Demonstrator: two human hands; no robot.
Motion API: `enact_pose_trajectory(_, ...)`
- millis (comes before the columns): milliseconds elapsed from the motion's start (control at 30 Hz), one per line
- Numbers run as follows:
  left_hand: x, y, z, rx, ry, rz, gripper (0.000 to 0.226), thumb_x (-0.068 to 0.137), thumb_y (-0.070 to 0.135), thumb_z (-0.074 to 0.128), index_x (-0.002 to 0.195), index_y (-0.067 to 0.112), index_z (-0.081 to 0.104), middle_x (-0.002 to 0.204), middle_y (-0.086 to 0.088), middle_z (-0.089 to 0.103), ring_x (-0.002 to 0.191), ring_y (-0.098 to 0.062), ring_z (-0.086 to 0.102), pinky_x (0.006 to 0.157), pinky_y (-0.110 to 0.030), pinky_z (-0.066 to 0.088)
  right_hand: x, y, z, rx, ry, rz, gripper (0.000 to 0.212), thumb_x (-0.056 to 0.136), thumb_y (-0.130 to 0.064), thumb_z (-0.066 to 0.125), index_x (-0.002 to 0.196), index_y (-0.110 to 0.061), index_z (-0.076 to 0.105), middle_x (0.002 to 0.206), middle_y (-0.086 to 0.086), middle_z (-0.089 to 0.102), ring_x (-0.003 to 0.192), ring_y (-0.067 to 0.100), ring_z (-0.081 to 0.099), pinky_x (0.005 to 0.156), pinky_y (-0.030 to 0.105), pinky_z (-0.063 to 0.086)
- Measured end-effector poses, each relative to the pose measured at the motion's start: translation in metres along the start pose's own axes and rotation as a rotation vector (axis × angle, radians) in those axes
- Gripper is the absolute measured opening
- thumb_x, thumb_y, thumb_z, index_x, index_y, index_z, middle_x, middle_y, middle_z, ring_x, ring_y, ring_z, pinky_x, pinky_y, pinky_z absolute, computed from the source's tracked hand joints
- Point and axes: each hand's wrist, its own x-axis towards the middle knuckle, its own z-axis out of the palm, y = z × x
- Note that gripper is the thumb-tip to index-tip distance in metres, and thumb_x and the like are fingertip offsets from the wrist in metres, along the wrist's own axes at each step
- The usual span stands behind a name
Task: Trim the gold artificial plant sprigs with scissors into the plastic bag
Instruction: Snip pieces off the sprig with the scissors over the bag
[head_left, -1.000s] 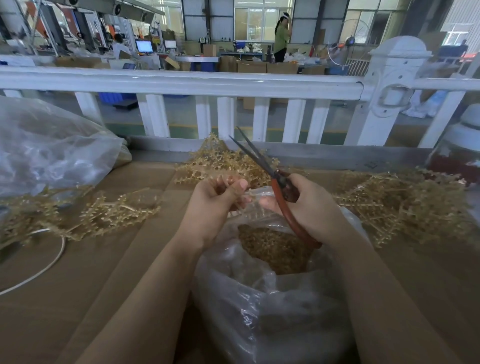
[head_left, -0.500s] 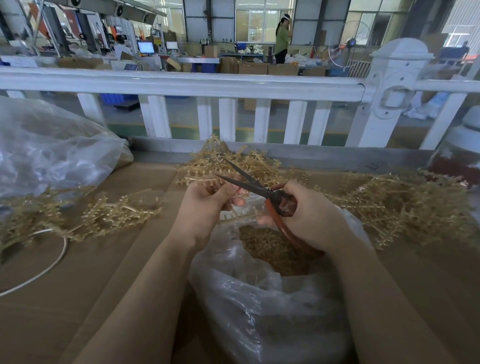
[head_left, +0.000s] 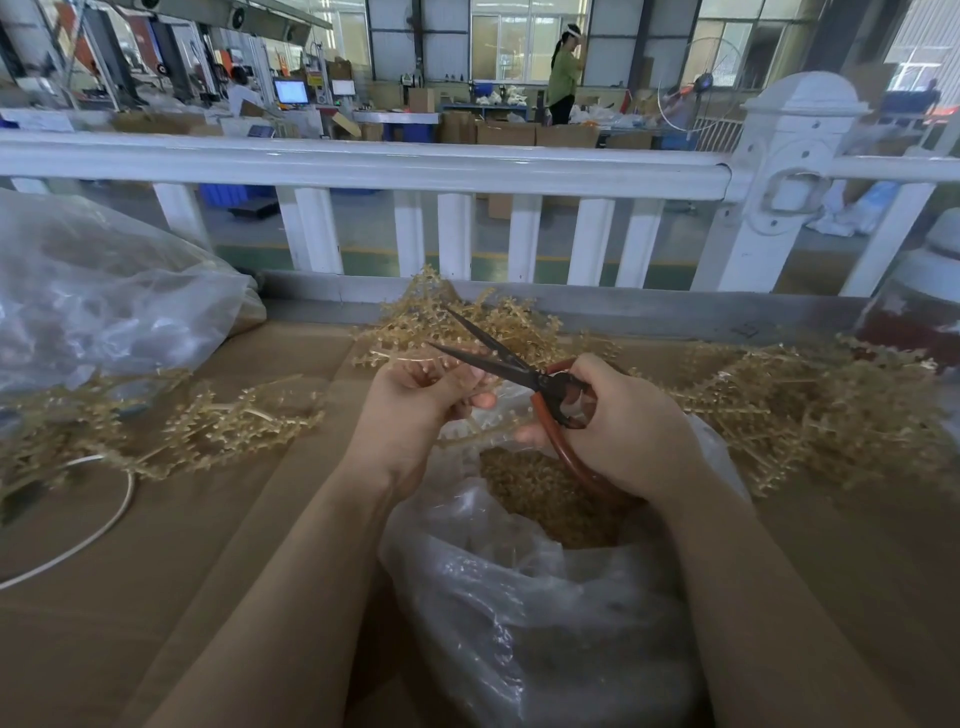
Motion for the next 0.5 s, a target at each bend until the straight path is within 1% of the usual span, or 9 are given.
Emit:
enact_pose_trajectory(67,0.000,-0.001,0.000,0.019,0.008,0.002,0.002,0.082,0.009,0.070,0.080,0.008,0.071,0.067,-0.005,0.071,0.060,-0.012,0.067,0.056,-0.019,0.048,0.000,0.000,0.000,-0.005,-0.002,-0.018,0.055,0.057,-0.103,0.045,0.088,-0.058,0.042,0.075,-0.030,0.058,0.068,-0.009,0.054,0.053,0.013,0.035)
enact_pose_trajectory(100,0.000,-0.001,0.000,0.020,0.011,0.003,0.004,0.084,0.007,0.069,0.081,0.008,0.071,0.066,-0.006,0.071,0.058,-0.011,0.066,0.054,-0.018,0.047,0.000,0.000,0.000,-0.009,-0.005,-0.027,0.051,0.058,-0.102,0.045,0.090,-0.062,0.040,0.076,-0.031,0.057,0.069,-0.010,0.054,0.053,0.012,0.035)
enact_pose_trajectory(167,0.000,0.000,0.000,0.011,0.000,0.007,0.004,0.082,0.012,0.069,0.082,0.008,0.071,0.066,-0.006,0.071,0.058,-0.010,0.066,0.053,-0.017,0.047,-0.001,-0.002,0.000,-0.005,0.000,-0.036,0.047,0.059,-0.101,0.045,0.090,-0.068,0.037,0.075,-0.032,0.056,0.068,-0.011,0.053,0.053,0.011,0.034)
enact_pose_trajectory(233,-0.001,0.001,0.000,0.031,-0.011,0.016,0.011,0.077,0.019,0.071,0.081,0.009,0.071,0.066,-0.004,0.071,0.059,-0.010,0.066,0.054,-0.017,0.047,-0.001,-0.004,0.000,0.006,0.013,-0.030,0.048,0.057,-0.103,0.044,0.090,-0.069,0.037,0.072,-0.032,0.057,0.066,-0.011,0.053,0.052,0.010,0.033)
enact_pose_trajectory(300,-0.001,0.001,0.000,0.075,-0.010,0.033,0.007,0.082,0.016,0.071,0.081,0.009,0.071,0.068,-0.003,0.071,0.059,-0.010,0.065,0.055,-0.017,0.045,-0.001,-0.006,-0.001,0.006,0.024,-0.033,0.052,0.055,-0.106,0.040,0.090,-0.068,0.037,0.074,-0.032,0.060,0.067,-0.009,0.057,0.050,0.010,0.032)
enact_pose_trajectory(333,0.000,0.001,0.000,0.093,-0.011,0.043,0.006,0.087,0.012,0.069,0.082,0.010,0.071,0.070,-0.003,0.072,0.059,-0.010,0.065,0.054,-0.017,0.044,-0.001,-0.007,-0.001,0.001,0.027,-0.038,0.052,0.054,-0.106,0.039,0.090,-0.068,0.038,0.083,-0.040,0.058,0.075,-0.014,0.057,0.049,0.010,0.031)
enact_pose_trajectory(400,0.000,0.001,0.000,0.122,-0.009,0.053,0.012,0.092,0.006,0.065,0.082,0.010,0.071,0.072,-0.002,0.073,0.059,-0.010,0.064,0.054,-0.017,0.044,-0.001,-0.009,-0.003,-0.016,0.022,-0.039,0.052,0.055,-0.106,0.038,0.087,-0.066,0.039,0.095,-0.058,0.043,0.088,-0.030,0.045,0.046,0.009,0.028)
enact_pose_trajectory(433,-0.001,0.002,0.000,0.135,-0.007,0.054,0.015,0.094,0.005,0.063,0.082,0.011,0.071,0.073,-0.002,0.072,0.058,-0.010,0.063,0.055,-0.018,0.044,-0.001,-0.010,-0.004,-0.018,0.018,-0.034,0.052,0.055,-0.106,0.038,0.085,-0.063,0.041,0.097,-0.061,0.040,0.089,-0.033,0.042,0.043,0.008,0.028)
enact_pose_trajectory(500,-0.001,0.003,-0.001,0.155,-0.011,0.054,0.019,0.095,0.003,0.061,0.081,0.010,0.070,0.070,-0.003,0.070,0.057,-0.012,0.060,0.056,-0.021,0.043,-0.002,-0.010,-0.004,-0.008,0.018,-0.028,0.053,0.056,-0.105,0.040,0.081,-0.058,0.043,0.096,-0.060,0.041,0.088,-0.033,0.042,0.039,0.009,0.030)
